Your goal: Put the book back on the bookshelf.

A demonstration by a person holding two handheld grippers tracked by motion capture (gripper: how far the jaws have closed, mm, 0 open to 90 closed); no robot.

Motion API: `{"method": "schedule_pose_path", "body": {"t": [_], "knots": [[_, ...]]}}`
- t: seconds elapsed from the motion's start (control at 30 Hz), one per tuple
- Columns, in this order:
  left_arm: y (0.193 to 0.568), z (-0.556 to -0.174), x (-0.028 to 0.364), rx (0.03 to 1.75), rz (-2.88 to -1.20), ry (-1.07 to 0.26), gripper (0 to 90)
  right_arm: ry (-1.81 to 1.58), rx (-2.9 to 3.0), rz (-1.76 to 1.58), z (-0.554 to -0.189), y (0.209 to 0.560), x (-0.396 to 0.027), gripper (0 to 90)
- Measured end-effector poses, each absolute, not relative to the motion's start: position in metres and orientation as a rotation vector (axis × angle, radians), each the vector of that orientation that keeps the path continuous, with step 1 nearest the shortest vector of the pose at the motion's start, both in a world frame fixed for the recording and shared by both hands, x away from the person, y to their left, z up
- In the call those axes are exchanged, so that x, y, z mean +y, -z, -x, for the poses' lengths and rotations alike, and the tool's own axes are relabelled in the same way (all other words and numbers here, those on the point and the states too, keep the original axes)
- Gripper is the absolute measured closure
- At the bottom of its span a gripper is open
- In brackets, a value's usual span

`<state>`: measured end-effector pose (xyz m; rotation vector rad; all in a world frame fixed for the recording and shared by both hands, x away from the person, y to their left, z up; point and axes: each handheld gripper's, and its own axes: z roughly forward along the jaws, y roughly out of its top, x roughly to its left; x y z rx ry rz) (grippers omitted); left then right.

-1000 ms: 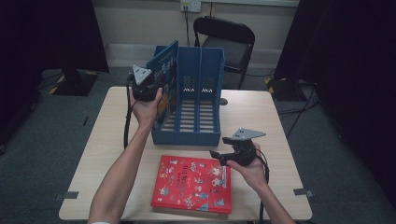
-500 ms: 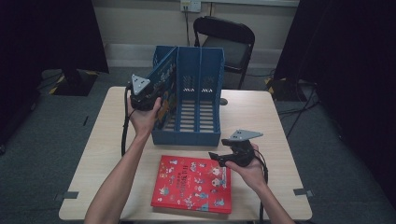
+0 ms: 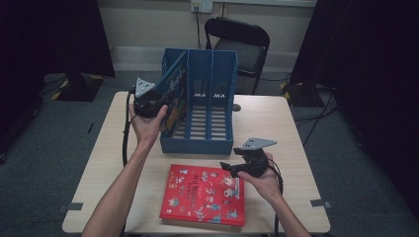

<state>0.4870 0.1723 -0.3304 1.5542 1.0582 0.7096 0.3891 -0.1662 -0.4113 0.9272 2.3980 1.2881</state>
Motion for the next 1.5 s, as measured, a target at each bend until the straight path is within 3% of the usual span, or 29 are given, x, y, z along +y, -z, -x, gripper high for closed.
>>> {"method": "schedule_pose_path", "body": {"t": [0.1, 0.13, 0.37, 0.43, 0.57, 0.73, 0.83, 1.27, 1.5], "knots": [[0.326, -0.486, 0.175, 1.066, -1.548, -0.71, 62.1, -1.284, 2.403, -0.926, -0.389, 0.412, -0.165, 24.1], [0.324, -0.487, 0.177, 1.05, -1.554, -0.656, 61.5, -1.284, 2.402, -0.926, -0.389, 0.412, -0.165, 24.0], [0.309, -0.488, 0.181, 1.023, -1.582, -0.617, 66.3, -1.278, 2.408, -0.921, -0.39, 0.413, -0.164, 23.9], [0.307, -0.487, 0.179, 1.041, -1.583, -0.663, 69.1, -1.274, 2.407, -0.919, -0.39, 0.413, -0.164, 24.0], [0.307, -0.486, 0.178, 1.021, -1.609, -0.743, 67.1, -1.277, 2.402, -0.922, -0.389, 0.412, -0.165, 24.0], [0.301, -0.491, 0.183, 1.074, -1.641, -0.663, 63.6, -1.276, 2.405, -0.918, -0.389, 0.412, -0.164, 24.0], [0.299, -0.492, 0.183, 1.078, -1.623, -0.667, 72.9, -1.275, 2.405, -0.92, -0.39, 0.412, -0.164, 24.0], [0.299, -0.49, 0.172, 1.092, -1.653, -0.787, 82.6, -1.274, 2.41, -0.922, -0.391, 0.413, -0.164, 24.0], [0.303, -0.487, 0.168, 1.097, -1.614, -0.832, 83.2, -1.272, 2.41, -0.924, -0.391, 0.414, -0.165, 24.0]]}}
